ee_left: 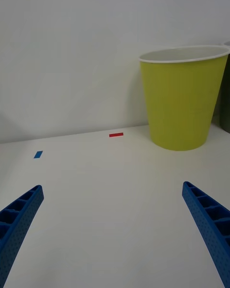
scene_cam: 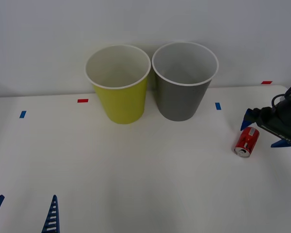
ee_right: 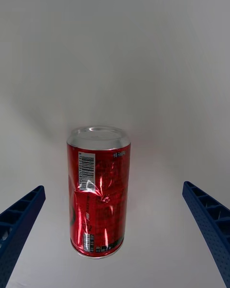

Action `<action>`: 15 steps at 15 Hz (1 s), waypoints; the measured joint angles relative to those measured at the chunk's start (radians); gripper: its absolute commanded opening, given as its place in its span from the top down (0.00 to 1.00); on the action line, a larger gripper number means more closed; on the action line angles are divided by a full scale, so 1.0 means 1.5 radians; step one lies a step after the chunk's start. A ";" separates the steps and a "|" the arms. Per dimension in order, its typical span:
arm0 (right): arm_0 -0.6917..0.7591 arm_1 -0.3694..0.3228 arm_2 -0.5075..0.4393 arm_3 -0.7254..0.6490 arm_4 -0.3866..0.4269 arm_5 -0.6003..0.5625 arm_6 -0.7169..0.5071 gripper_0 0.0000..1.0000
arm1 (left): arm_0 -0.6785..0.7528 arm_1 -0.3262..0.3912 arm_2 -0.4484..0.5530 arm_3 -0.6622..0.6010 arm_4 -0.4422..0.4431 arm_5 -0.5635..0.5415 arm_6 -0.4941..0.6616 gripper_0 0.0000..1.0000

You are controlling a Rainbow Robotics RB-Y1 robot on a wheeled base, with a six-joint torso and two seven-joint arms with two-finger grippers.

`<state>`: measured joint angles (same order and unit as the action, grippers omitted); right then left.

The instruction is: Put cans in the gray bin and PET bottles in the light green bin.

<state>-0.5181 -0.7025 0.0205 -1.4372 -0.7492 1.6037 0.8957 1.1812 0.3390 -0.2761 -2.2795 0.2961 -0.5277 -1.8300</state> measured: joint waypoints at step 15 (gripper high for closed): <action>-0.054 -0.011 0.115 0.120 -0.042 -0.078 -0.018 0.00 | 0.000 0.000 0.000 0.000 0.000 0.000 0.000 0.00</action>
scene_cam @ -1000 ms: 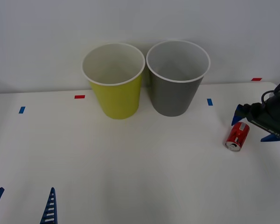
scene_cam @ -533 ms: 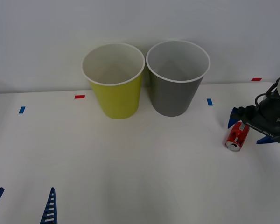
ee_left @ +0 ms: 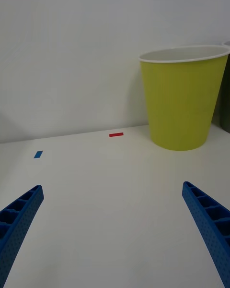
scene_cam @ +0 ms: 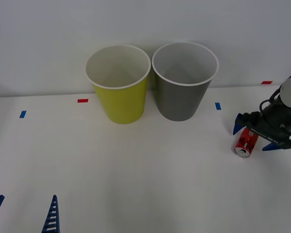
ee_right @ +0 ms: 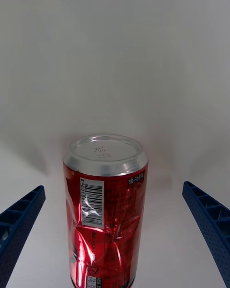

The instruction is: Put cans in the gray bin and PET bottles in the light green bin.

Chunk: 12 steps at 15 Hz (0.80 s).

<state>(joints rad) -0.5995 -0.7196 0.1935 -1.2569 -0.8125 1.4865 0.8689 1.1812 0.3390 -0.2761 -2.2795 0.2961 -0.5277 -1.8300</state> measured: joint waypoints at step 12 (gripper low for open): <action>0.000 0.007 0.021 0.001 0.006 -0.017 -0.005 0.00 | 0.000 0.000 0.000 0.000 0.000 0.000 0.000 0.00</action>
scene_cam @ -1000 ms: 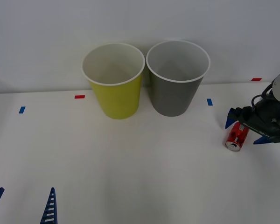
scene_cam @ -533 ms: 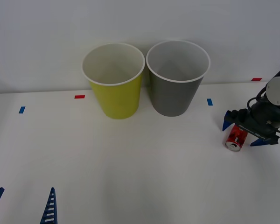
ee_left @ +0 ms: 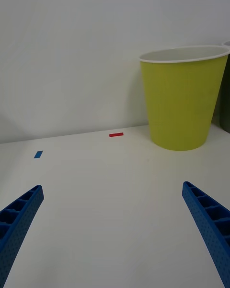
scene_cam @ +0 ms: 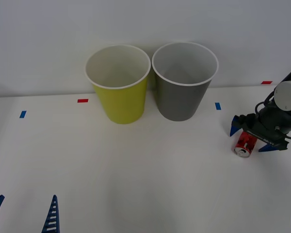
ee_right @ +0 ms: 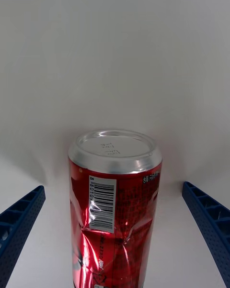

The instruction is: Put cans in the gray bin and PET bottles in the light green bin.

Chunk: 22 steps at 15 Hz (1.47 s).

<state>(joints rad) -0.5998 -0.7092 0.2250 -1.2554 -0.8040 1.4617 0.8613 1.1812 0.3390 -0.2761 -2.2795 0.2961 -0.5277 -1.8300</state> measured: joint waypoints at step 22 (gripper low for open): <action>0.000 -0.002 0.014 -0.001 0.016 0.014 0.000 0.99 | 0.000 0.000 0.000 0.000 0.000 0.000 0.000 0.00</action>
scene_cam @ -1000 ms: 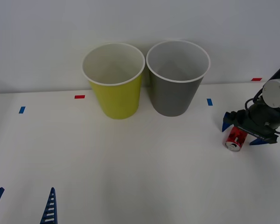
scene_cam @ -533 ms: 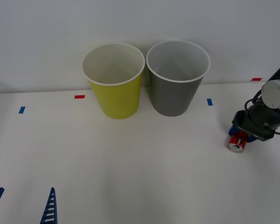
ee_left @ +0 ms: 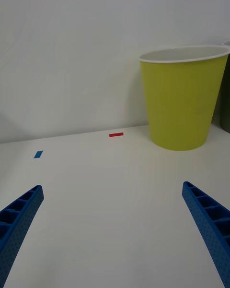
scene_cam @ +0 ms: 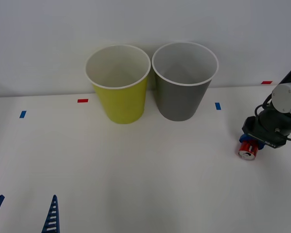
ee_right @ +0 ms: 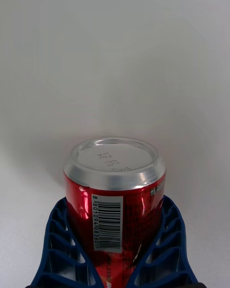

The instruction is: Put cans in the gray bin and PET bottles in the light green bin.

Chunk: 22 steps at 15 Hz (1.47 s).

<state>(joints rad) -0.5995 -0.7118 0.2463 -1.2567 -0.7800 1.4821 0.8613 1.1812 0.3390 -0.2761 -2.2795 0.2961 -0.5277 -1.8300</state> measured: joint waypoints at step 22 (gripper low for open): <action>0.203 0.185 -0.429 -0.531 0.157 0.110 0.461 1.00 | 0.000 0.000 0.000 0.000 0.000 0.000 0.000 0.00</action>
<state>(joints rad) -0.2955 -0.4340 -0.3967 -2.0525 -0.5444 1.6476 1.5528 1.1812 0.3390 -0.2761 -2.2795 0.2961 -0.5277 -1.8300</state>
